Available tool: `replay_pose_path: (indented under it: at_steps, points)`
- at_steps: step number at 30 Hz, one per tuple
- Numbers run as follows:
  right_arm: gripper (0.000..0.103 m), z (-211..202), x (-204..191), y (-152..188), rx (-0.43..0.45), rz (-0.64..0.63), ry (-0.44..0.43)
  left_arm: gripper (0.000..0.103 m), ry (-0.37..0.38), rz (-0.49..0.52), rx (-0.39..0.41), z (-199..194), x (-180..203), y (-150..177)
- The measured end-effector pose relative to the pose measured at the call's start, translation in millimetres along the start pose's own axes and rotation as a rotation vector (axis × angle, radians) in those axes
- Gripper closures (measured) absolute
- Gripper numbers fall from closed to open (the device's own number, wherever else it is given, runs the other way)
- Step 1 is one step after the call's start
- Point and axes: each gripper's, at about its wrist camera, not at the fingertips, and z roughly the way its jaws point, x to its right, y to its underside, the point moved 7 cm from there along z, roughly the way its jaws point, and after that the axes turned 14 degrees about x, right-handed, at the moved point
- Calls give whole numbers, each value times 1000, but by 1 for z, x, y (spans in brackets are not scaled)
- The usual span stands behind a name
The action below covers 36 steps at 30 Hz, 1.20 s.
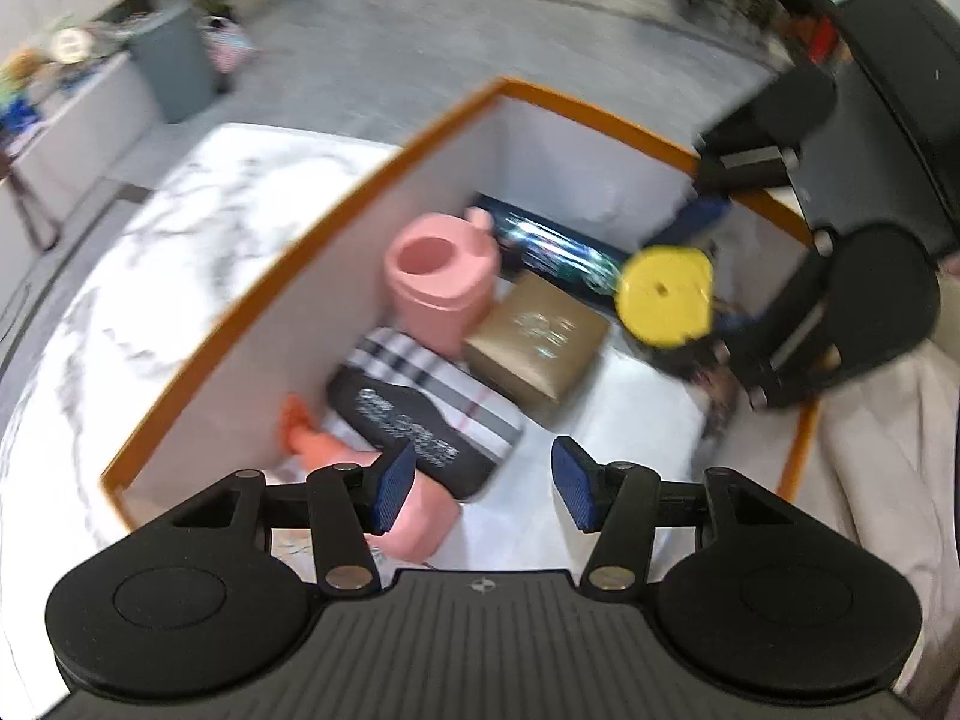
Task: Organize rigid objects
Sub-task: 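Drop the white box into the orange box with the left tool while the right tool lowers the tape measure, then open the right tool to release the tape measure into the orange box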
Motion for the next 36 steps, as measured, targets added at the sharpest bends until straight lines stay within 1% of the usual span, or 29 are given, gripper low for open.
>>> replay_pose_path:
  at_steps: [3,4,6,8,10,14,18,20,23,29,32,36]
  points:
    - [46,0,2,-3,-16,37,-12,40,-52,-51,32,-8,-8,-2]
    - [46,0,2,-2,-31,75,-49,40,-62,-64,37,-10,-8,-2]
    - [46,0,0,-4,-41,55,-45,40,-88,-92,51,-13,-11,-4]
    - [46,-2,0,-6,-33,42,-23,40,-112,-119,70,-14,-12,-4]
    - [46,-6,1,-9,-23,51,-22,40,-136,-140,90,-20,-13,-3]
    - [46,-12,-2,-18,8,137,-84,40,-169,-169,126,-36,-12,-2]
    - [45,-10,-19,-30,42,210,-155,40,-211,-199,147,-47,-14,2]
    - [45,-3,-30,-35,48,220,-177,40,-235,-219,161,-51,-17,5]
    - [45,11,-43,-39,49,229,-192,40,-292,-266,162,-53,-28,9]
    - [46,38,-52,-52,50,344,-235,40,-317,-318,208,-62,-43,12]
    - [45,48,-56,-52,33,366,-236,40,-307,-329,210,-61,-45,13]
    - [44,48,-53,-53,42,400,-234,40,-299,-330,221,-63,-42,15]
